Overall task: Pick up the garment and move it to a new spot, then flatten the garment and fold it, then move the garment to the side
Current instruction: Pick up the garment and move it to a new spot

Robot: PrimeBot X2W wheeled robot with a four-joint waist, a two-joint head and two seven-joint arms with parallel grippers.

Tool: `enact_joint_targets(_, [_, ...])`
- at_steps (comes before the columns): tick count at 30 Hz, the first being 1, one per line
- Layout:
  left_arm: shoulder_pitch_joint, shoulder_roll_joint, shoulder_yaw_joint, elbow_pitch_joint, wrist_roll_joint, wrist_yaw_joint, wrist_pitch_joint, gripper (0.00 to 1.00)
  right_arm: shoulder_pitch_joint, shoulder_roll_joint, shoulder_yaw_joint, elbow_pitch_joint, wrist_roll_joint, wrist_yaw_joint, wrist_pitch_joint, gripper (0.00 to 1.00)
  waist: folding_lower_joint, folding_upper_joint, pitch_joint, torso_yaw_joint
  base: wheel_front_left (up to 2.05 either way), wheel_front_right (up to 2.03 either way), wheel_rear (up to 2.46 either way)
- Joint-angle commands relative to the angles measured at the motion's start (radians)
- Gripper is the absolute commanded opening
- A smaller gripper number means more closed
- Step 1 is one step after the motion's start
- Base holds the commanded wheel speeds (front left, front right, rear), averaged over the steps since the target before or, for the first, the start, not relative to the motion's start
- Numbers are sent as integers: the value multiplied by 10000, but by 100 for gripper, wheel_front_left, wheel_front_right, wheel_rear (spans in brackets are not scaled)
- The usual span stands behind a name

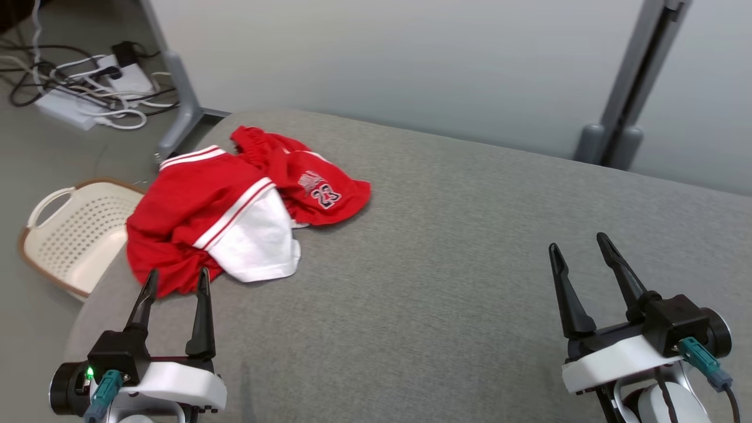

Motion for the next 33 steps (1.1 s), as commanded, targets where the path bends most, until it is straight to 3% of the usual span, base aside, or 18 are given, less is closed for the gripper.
enact_joint_targets(1, [49, 39, 45, 27, 42, -25, -1, 100, 57, -85, -26, 9, 67, 23, -55, 100, 0, -1, -51, 364, 0, 0, 0])
enact_joint_targets(15, [178, 38, 280, 83, 197, -100, -1, 100, 117, -85, 222, 125, 344, 23, -55, 100, 0, -1, -183, 1429, 0, 0, 0])
enact_joint_targets(33, [-190, 41, 572, -63, 80, -178, 0, 100, -164, -86, 279, 186, 446, 23, -53, 100, 0, -1, 65, 1101, 0, 0, 0])
